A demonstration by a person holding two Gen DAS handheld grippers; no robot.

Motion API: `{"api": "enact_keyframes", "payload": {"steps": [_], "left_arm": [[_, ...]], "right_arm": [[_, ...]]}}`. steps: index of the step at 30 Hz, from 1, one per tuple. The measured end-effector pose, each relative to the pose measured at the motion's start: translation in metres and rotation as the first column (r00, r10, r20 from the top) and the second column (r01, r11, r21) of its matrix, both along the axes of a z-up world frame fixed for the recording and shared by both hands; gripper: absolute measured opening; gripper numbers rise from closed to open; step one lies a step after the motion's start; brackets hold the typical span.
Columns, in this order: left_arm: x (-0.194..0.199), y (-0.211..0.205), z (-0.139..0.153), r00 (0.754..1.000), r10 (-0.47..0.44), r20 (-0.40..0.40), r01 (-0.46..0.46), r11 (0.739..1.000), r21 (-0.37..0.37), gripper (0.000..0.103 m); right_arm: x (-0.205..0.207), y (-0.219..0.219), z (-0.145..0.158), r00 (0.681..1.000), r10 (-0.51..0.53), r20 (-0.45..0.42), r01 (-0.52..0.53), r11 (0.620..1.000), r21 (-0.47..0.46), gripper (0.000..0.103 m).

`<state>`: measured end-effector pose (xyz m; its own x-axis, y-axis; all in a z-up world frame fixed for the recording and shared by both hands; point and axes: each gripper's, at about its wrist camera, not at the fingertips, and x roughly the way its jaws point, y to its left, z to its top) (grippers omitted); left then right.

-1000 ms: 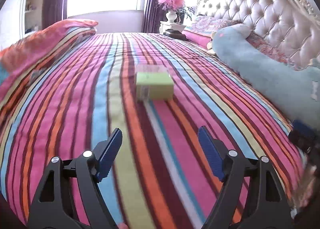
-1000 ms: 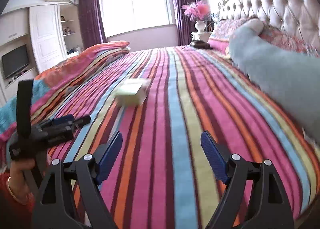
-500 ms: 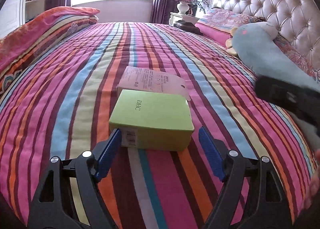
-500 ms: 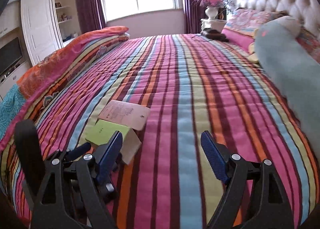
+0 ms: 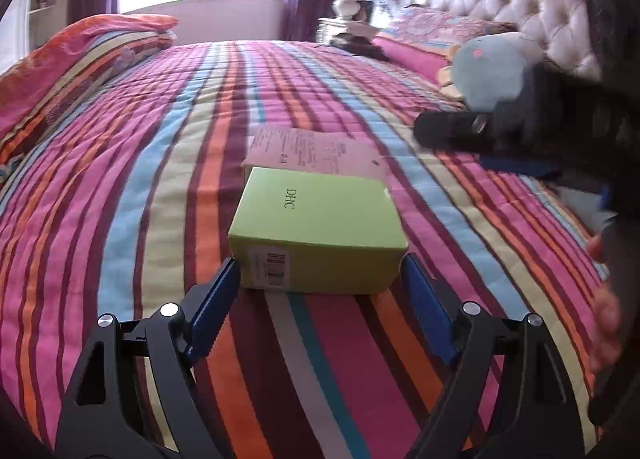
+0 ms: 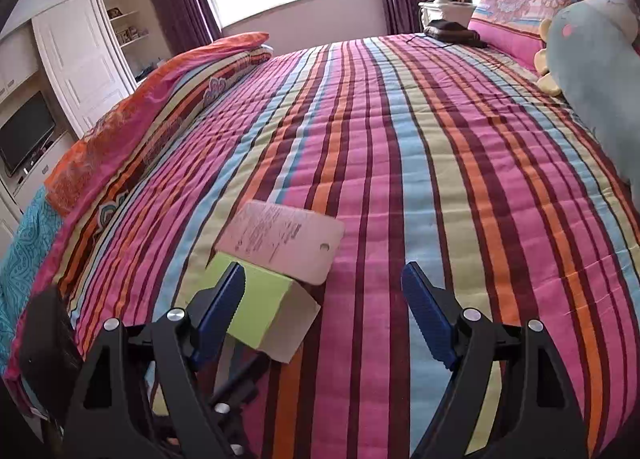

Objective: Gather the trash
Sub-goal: 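Grasp the green DHC box with the right gripper and lift it, then pass the DHC box to the left gripper while the right grasps the pink card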

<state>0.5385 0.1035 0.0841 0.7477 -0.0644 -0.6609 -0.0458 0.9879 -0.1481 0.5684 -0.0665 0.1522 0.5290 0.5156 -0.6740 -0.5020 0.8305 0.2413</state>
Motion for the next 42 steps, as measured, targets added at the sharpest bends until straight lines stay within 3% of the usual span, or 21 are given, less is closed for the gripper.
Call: {"api": "enact_keyframes", "payload": {"steps": [3,7,10,14,16,21,24,30,33,35,37,42], "left_arm": [[0.002,0.008,0.0,0.997,-0.083,-0.001,0.083,0.997,-0.01,0.08],[-0.006,0.03,0.006,0.983,-0.176,0.053,0.178,0.983,-0.043,0.08],[-0.006,0.038,0.016,0.964,-0.25,0.096,0.248,0.968,0.031,0.08],[0.016,0.045,0.013,0.945,-0.324,0.042,0.316,0.939,0.135,0.08],[0.026,0.048,0.012,0.939,-0.343,0.03,0.335,0.931,0.142,0.081],[0.033,0.042,0.011,0.893,-0.449,0.02,0.448,0.893,0.046,0.081],[0.027,0.024,0.004,0.868,-0.497,0.007,0.495,0.866,0.068,0.081],[-0.001,-0.002,0.002,0.801,-0.599,-0.009,0.599,0.8,0.033,0.081],[-0.019,-0.005,0.003,0.801,-0.599,-0.011,0.597,0.796,0.095,0.081],[-0.025,0.001,0.004,0.822,-0.57,-0.006,0.566,0.815,0.126,0.081],[-0.026,0.012,0.006,0.842,-0.54,0.011,0.534,0.836,0.123,0.081],[-0.014,0.028,0.02,0.865,-0.498,0.061,0.489,0.864,0.121,0.081]], "right_arm": [[0.001,0.001,-0.003,1.0,0.004,-0.008,-0.004,1.0,0.001,0.077],[0.003,0.001,-0.002,1.0,0.028,-0.012,-0.028,0.999,0.023,0.077],[0.002,0.001,0.0,1.0,0.031,0.002,-0.031,0.999,0.017,0.077],[0.004,-0.002,-0.001,1.0,0.025,-0.005,-0.025,0.998,0.05,0.077],[0.006,-0.002,-0.002,1.0,0.027,-0.012,-0.026,0.997,0.067,0.077],[0.018,0.004,-0.011,0.998,0.045,-0.05,-0.042,0.997,0.065,0.077],[0.027,0.013,-0.027,0.98,0.119,-0.161,-0.106,0.99,0.089,0.077],[0.016,0.03,-0.048,0.937,0.243,-0.252,-0.219,0.968,0.119,0.077],[0.005,0.036,-0.045,0.914,0.314,-0.256,-0.28,0.947,0.158,0.077],[-0.006,0.042,-0.04,0.889,0.376,-0.262,-0.334,0.923,0.193,0.077],[-0.014,0.049,-0.034,0.888,0.387,-0.25,-0.354,0.92,0.167,0.077],[-0.024,0.042,-0.025,0.889,0.369,-0.271,-0.341,0.929,0.145,0.077]]}}
